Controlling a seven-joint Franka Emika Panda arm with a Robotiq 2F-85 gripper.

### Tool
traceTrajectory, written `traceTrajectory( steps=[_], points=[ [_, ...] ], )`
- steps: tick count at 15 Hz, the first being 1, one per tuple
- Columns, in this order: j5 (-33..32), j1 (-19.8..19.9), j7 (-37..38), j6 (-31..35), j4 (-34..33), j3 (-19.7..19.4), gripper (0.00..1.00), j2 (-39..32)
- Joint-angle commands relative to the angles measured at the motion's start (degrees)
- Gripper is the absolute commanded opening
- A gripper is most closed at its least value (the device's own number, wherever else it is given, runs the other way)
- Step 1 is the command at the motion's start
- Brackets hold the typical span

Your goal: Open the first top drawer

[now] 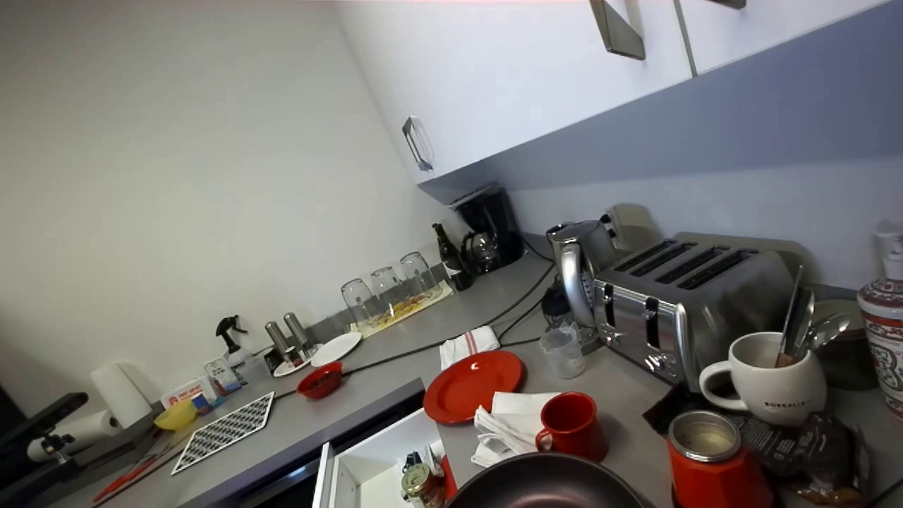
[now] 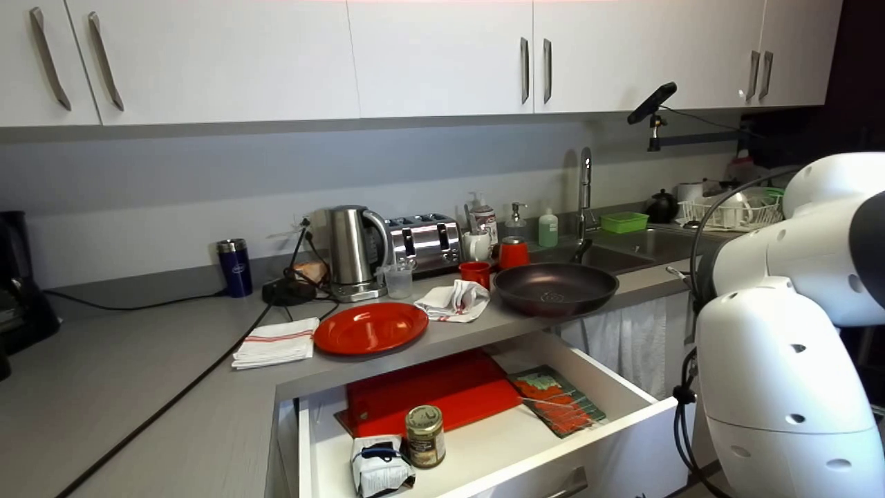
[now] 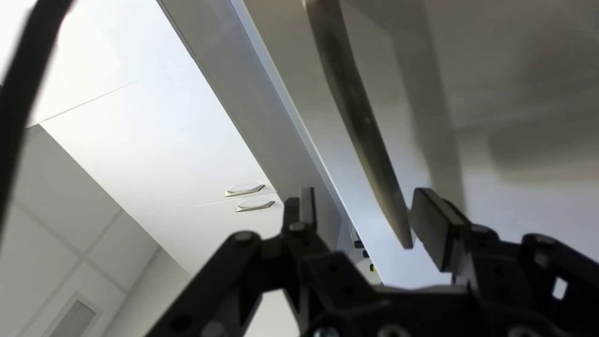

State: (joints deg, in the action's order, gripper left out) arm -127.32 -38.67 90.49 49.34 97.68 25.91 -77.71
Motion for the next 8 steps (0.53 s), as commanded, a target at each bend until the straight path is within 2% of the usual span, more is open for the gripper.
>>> traceTrajectory(
  steps=[1, 3, 8],
  points=[
    [-3.70, -3.14, 6.77, 2.47, -3.10, -1.70, 0.88, -0.94],
    [-6.05, -4.10, 10.66, 4.09, -3.34, -2.48, 0.99, -0.79],
    [-12.11, -5.20, 20.29, 6.96, -1.53, -4.55, 1.00, 0.70]
  ],
)
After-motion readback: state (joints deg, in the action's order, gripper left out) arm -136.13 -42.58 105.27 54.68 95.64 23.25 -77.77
